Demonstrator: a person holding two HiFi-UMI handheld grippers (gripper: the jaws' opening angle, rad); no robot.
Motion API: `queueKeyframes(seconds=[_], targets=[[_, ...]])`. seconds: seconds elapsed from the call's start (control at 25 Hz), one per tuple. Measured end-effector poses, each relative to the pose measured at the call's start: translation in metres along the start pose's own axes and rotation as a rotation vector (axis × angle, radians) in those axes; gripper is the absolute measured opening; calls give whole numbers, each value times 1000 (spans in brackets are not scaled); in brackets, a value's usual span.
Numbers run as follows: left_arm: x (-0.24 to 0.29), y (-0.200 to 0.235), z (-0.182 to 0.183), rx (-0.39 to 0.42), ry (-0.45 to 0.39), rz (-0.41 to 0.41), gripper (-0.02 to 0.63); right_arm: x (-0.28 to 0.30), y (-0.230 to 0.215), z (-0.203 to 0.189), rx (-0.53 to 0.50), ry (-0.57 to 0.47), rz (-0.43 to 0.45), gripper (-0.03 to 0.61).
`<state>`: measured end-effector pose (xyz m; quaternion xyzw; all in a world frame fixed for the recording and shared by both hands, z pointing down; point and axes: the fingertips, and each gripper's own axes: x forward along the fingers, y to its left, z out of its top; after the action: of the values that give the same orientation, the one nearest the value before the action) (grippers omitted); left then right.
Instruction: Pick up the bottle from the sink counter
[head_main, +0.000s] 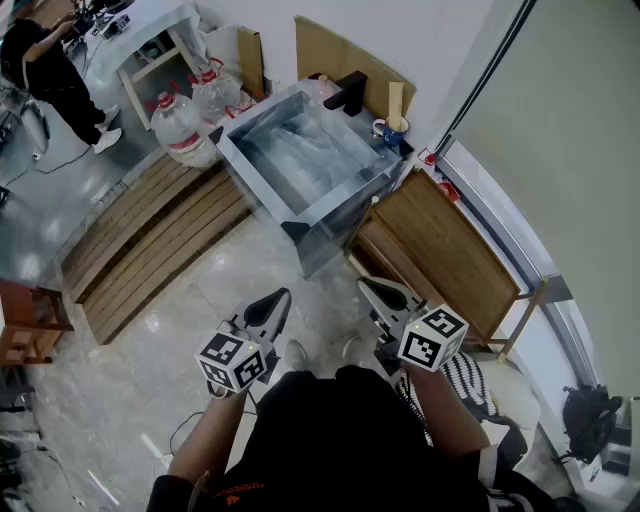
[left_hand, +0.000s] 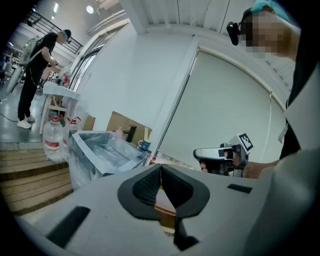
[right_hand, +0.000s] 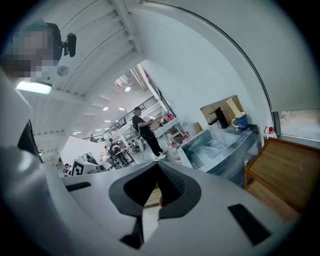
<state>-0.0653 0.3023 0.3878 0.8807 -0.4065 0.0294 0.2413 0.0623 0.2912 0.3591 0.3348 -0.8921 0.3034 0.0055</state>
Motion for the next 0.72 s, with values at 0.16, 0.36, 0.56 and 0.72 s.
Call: queueKeyframes(seconds=[0.16, 0.36, 0.56, 0.72], targets=[[2, 2, 0, -3, -1, -1, 20, 2, -4, 0, -6, 3, -2, 3], [9, 3, -3, -7, 6, 2, 20, 7, -4, -3, 13, 29, 42, 3], [16, 2, -5, -12, 12, 11, 20, 10, -14, -9, 54, 70, 38, 3], [22, -1, -7, -21, 11, 24, 20, 5, -24, -10, 74, 89, 40, 3]])
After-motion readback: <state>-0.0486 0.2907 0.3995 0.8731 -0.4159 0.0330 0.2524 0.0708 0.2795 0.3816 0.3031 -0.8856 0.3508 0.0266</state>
